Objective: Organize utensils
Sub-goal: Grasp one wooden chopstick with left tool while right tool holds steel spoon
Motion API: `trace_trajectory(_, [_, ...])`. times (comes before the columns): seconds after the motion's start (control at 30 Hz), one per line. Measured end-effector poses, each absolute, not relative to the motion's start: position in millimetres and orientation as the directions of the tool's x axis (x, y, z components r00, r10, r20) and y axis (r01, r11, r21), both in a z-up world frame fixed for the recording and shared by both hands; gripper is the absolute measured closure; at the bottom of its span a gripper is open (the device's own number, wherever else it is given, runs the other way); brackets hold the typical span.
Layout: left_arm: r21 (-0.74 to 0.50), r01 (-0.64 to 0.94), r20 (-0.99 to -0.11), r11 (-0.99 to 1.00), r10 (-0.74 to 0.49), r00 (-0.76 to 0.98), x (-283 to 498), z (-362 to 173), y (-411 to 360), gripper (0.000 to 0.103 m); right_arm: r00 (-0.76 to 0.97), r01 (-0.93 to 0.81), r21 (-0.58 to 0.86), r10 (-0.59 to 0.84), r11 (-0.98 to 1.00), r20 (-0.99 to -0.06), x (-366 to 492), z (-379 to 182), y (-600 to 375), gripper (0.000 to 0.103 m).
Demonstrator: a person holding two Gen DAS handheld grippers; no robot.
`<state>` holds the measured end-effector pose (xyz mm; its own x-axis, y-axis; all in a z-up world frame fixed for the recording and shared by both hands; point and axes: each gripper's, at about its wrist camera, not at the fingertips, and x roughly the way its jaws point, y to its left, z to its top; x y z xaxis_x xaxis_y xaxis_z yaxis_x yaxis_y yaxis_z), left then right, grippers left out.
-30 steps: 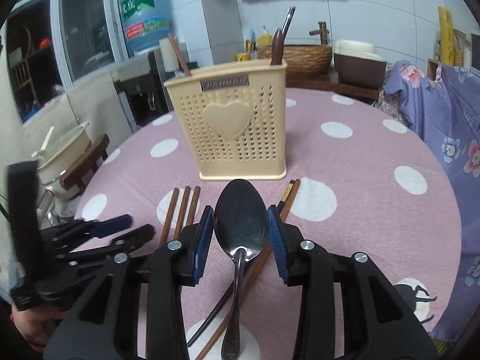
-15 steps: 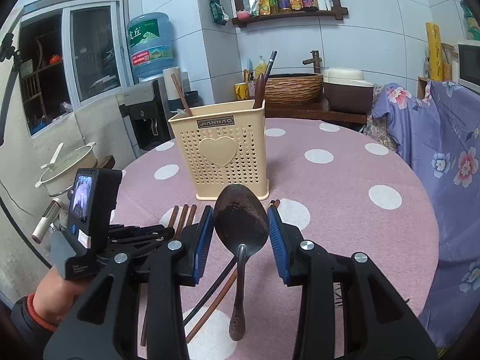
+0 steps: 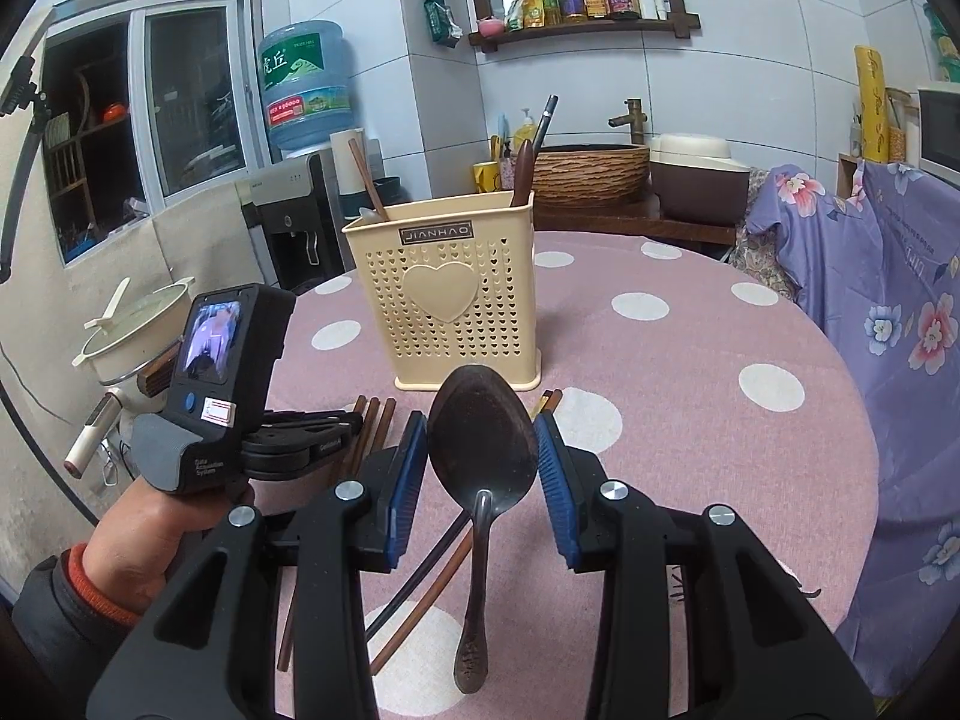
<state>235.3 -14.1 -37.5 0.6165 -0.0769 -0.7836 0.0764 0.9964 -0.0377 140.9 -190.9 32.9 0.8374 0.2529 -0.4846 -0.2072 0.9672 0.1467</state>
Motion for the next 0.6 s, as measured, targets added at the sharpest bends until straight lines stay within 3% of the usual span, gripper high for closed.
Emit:
trace_trajectory(0.3, [-0.112,0.062,-0.76,0.992,-0.126,0.638,231.6,-32.8,-3.8,0.094,0.837,-0.207,0.147,0.253,0.967,-0.485,140.8,33.3,-192.4,0.066])
trace_trajectory(0.6, [-0.2,0.13,-0.597,0.971,-0.226,0.77,185.5,34.3,9.6,0.095,0.827,-0.223,0.201,0.294,0.954,-0.479,145.4,38.3,-200.6,0.066])
